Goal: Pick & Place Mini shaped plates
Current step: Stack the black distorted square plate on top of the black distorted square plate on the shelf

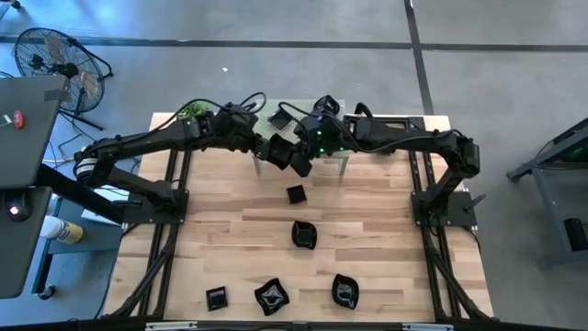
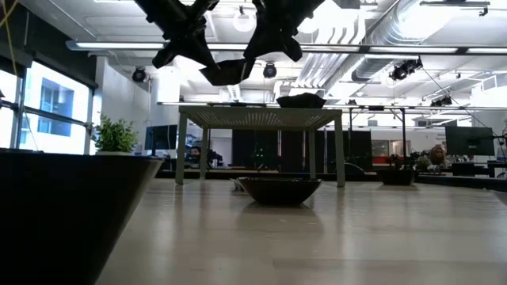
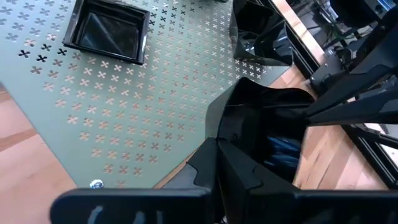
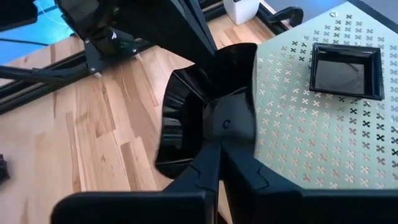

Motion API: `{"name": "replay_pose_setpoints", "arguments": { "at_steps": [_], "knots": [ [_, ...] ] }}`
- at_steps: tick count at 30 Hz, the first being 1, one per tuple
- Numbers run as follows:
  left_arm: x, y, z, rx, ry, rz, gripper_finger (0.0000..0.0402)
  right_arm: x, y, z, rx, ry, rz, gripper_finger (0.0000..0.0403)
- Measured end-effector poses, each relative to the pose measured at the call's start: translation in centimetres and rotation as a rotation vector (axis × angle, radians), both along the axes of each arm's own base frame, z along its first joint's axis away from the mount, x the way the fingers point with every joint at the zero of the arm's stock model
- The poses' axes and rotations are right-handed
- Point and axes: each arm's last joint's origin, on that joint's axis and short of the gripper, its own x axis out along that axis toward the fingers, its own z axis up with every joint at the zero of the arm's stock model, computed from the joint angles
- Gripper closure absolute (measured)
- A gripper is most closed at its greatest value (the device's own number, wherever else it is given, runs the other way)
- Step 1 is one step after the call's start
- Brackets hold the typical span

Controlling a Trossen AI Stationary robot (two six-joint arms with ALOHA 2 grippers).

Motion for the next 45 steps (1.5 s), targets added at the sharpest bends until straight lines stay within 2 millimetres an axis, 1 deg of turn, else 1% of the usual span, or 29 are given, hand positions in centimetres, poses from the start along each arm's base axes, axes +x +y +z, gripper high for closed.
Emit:
{"name": "replay_pose_setpoints", "arguments": {
  "at_steps": [3, 5, 7, 11, 14, 16, 18, 20, 23, 25, 29, 32, 34, 36, 39, 45],
  "knots": [
    [-0.1, 0.0, 0.1, 0.015, 0.005, -0.007, 0.0382, -0.1, -0.1, 0.1, 0.016, -0.006, -0.023, 0.0398],
    [-0.4, -0.1, 0.6, 0.057, 0.018, -0.019, 0.0365, -0.3, -0.4, 0.3, 0.025, -0.014, -0.050, 0.0400],
    [-0.7, -0.1, 1.8, 0.098, -0.004, -0.018, 0.0339, -0.9, -0.8, 0.9, 0.040, -0.029, -0.080, 0.0398],
    [-1.9, -0.3, 4.3, 0.176, -0.012, 0.046, 0.0283, -2.3, -1.7, 2.1, 0.060, -0.055, -0.129, 0.0401],
    [-2.8, -0.6, 6.0, 0.250, -0.041, 0.025, 0.0261, -3.6, -2.3, 3.2, 0.082, -0.077, -0.122, 0.0399],
    [-3.6, -0.9, 6.7, 0.263, -0.069, 0.012, 0.0265, -4.3, -2.4, 3.8, 0.078, -0.080, -0.124, 0.0401],
    [-4.2, -1.2, 6.9, 0.266, -0.072, -0.012, 0.0285, -5.0, -2.3, 4.3, 0.069, -0.072, -0.118, 0.0401],
    [-4.9, -1.5, 6.9, 0.283, -0.069, -0.065, 0.0316, -5.8, -2.1, 4.8, 0.068, -0.072, -0.113, 0.0400],
    [-5.8, -2.2, 6.2, 0.274, -0.083, -0.174, 0.0373, -6.6, -1.8, 5.4, 0.073, -0.072, -0.070, 0.0401],
    [-6.2, -2.5, 5.1, 0.234, -0.080, -0.229, 0.0394, -7.0, -1.6, 5.7, 0.079, -0.073, -0.053, 0.0401],
    [-6.8, -3.0, 1.6, 0.127, -0.029, -0.248, 0.0384, -7.2, -1.5, 5.5, 0.085, -0.070, -0.045, 0.0399],
    [-6.7, -3.3, -2.0, 0.018, 0.049, -0.213, 0.0389, -7.2, -1.5, 5.6, 0.070, -0.069, -0.037, 0.0400],
    [-6.7, -3.2, -4.6, -0.090, 0.106, -0.149, 0.0391, -7.2, -1.5, 5.6, 0.067, -0.076, -0.036, 0.0401],
    [-6.5, -3.2, -6.8, -0.185, 0.139, -0.092, 0.0387, -7.2, -1.5, 5.7, 0.062, -0.083, -0.035, 0.0401],
    [-6.7, -3.3, -9.9, -0.308, 0.211, -0.009, 0.0366, -7.1, -1.5, 5.8, 0.055, -0.092, -0.032, 0.0399],
    [-6.2, -3.1, -12.8, -0.369, 0.231, 0.048, 0.0293, -7.1, -1.5, 5.8, 0.044, -0.093, -0.027, 0.0401]
  ]
}}
